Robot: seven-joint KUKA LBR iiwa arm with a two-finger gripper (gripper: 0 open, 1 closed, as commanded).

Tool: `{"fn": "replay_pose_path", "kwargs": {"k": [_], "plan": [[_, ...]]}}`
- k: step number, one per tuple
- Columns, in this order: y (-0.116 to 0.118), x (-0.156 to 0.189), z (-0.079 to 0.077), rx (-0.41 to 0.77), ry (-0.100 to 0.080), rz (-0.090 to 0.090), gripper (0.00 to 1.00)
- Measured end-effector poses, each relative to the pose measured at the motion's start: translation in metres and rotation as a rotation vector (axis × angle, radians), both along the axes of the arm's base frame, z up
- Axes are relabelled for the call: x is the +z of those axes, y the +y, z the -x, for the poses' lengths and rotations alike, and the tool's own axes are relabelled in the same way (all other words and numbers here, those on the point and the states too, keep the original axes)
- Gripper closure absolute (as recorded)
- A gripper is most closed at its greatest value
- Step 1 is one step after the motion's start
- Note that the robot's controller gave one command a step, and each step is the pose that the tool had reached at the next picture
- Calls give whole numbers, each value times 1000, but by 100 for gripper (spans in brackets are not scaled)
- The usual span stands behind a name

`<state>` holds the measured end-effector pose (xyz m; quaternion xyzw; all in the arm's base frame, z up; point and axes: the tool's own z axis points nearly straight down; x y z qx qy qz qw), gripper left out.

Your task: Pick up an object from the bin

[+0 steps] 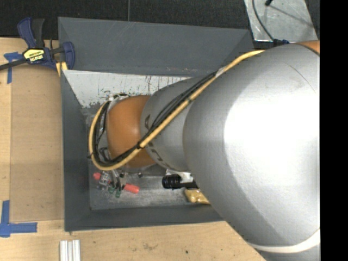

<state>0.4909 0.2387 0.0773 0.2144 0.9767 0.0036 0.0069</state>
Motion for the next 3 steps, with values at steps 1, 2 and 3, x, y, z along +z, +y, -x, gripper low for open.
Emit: {"fn": "replay_pose_path", "kwargs": {"k": [1, 2, 3], "plan": [[0, 8, 2, 1, 12, 3, 100], [-1, 21, 3, 1, 20, 7, 100], [-1, 41, 2, 1, 16, 5, 100]]}}
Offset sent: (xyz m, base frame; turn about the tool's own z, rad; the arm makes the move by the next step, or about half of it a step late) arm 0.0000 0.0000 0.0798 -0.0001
